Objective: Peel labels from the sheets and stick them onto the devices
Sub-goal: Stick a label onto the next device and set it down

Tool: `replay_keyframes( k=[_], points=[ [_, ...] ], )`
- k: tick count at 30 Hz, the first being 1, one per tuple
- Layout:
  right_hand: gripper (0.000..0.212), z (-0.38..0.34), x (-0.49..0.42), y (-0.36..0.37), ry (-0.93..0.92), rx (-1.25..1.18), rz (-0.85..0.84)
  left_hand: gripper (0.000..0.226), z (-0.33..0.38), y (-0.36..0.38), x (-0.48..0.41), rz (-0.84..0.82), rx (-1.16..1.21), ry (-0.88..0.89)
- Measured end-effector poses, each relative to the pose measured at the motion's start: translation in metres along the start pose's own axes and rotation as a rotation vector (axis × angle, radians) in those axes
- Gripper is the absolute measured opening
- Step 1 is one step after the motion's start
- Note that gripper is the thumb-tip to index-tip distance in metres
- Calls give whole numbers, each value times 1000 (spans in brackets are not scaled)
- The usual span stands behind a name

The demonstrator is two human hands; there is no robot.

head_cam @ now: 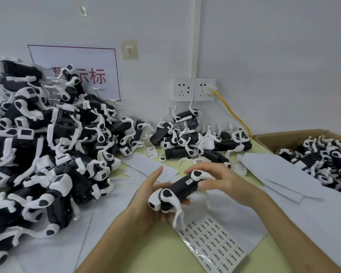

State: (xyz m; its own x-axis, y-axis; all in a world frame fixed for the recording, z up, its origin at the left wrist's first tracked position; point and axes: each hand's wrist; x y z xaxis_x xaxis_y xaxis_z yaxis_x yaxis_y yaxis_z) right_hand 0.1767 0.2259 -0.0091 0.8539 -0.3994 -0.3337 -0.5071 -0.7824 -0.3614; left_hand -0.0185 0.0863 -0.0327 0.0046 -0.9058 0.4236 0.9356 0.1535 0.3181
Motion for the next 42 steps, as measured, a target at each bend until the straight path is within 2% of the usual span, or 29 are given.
replay_keyframes(
  k=[2,4,6,8,10,12,13,16,19,22,27,30,38,42],
  points=[
    [31,2,0,-1,75,-40,49,94,1,-1,-3,-30,-7,22],
    [30,3,-1,-6,153,-132,162,88,3,-1,-5,32,84,78],
    [21,3,1,-16,206,-351,365,72,5,-4,-6,129,193,147],
    [11,6,3,-29,165,-710,645,65,6,-9,-6,202,217,191],
    [22,10,7,-42,8,-1087,818,63,7,-11,-6,242,237,207],
    [46,12,13,-53,-150,-1332,811,63,6,-9,-7,268,248,201],
    [58,13,18,-59,-194,-1353,792,63,6,-6,-8,273,244,194],
    [62,16,23,-68,-167,-1239,847,62,3,1,-9,263,197,177],
    [52,18,18,-59,27,-1032,989,56,-1,8,-9,276,96,171],
    [42,19,11,-47,166,-884,1008,50,-5,13,-7,290,-11,170],
    [26,16,2,-37,194,-690,936,44,-7,19,-8,356,-144,235],
    [18,15,-14,-27,241,-518,884,40,-15,22,-11,399,-326,336],
    [22,1,-96,0,216,-44,597,22,-33,30,-10,506,-838,522],
    [39,8,-154,19,194,253,405,16,-39,29,-14,513,-1012,622]
  ],
)
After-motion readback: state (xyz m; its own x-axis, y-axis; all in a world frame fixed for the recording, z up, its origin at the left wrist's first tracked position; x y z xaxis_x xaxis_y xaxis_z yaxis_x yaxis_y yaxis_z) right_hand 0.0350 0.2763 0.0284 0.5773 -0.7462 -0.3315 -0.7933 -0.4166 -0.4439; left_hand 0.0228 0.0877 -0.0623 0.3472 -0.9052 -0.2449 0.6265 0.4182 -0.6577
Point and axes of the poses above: each hand's wrist, its own x-axis away from the middle knuckle, its own y-axis out of the palm, z = x × y, and after that the axes turned 9 degrees about -y, right-handed
